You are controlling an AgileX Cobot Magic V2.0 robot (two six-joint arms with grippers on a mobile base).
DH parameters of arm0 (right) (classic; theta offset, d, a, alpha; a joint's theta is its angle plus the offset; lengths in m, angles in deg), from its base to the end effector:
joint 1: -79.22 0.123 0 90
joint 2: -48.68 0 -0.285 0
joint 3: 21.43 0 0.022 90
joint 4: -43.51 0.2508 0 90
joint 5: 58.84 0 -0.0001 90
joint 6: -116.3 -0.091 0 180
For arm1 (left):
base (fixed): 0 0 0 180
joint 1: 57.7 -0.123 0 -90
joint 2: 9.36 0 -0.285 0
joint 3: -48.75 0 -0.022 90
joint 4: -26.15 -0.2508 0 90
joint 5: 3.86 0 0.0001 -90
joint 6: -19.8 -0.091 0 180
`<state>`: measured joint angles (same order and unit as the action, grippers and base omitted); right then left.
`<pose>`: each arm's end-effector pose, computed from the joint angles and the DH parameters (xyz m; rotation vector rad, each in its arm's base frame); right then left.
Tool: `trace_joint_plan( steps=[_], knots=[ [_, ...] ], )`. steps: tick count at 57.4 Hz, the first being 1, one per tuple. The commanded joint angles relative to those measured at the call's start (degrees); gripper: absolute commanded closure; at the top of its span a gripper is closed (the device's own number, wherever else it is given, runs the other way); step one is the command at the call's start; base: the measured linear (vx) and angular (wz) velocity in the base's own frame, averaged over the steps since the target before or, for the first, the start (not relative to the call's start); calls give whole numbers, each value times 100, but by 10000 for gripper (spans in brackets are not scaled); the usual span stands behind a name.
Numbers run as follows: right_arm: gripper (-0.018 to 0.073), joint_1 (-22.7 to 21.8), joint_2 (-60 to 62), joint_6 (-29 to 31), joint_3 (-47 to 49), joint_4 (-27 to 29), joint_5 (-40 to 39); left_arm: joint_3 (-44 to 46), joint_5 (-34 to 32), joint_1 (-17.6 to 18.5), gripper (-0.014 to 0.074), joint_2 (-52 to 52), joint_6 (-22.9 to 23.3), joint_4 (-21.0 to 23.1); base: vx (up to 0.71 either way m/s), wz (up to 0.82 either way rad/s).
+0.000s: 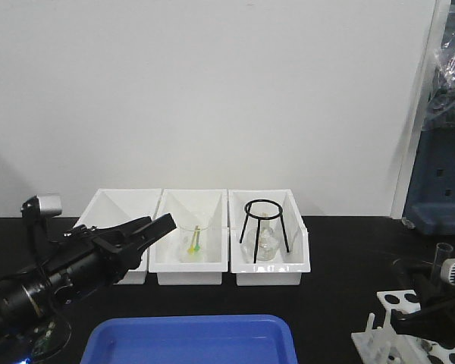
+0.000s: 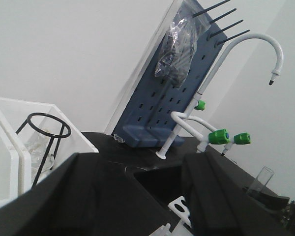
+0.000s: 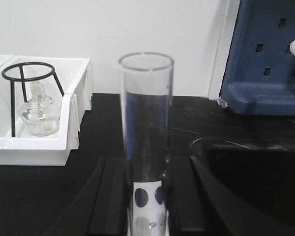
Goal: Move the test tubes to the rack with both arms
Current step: 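Lower the test tube into a rack hole and open the right gripper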
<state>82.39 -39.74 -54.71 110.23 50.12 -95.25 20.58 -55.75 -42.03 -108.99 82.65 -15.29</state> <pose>0.2692 0.0087 0.2236 -0.0547 1.7538 -0.0662 0.3113 -0.1365 0.2756 0.2205 1.5687 -1.0930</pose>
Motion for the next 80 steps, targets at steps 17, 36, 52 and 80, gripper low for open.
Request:
trace_joint_plan(
  steps=[17, 36, 52, 80],
  knots=[
    [567, -45, -484, -238, -663, -72, -1919, 165, -369, 6, 99, 191, -250, 262, 0, 0],
    [565, -45, -1014, -238, -657, 214, -2156, 165, -369, 6, 99, 191, -250, 262, 0, 0],
    [504, -45, -1101, -238, -657, 236, -2180, 165, -369, 6, 99, 191, -250, 262, 0, 0],
    [6, -45, -1101, -233, -657, 386, -2071, 165, -369, 6, 99, 191, -250, 262, 0, 0]
  ],
)
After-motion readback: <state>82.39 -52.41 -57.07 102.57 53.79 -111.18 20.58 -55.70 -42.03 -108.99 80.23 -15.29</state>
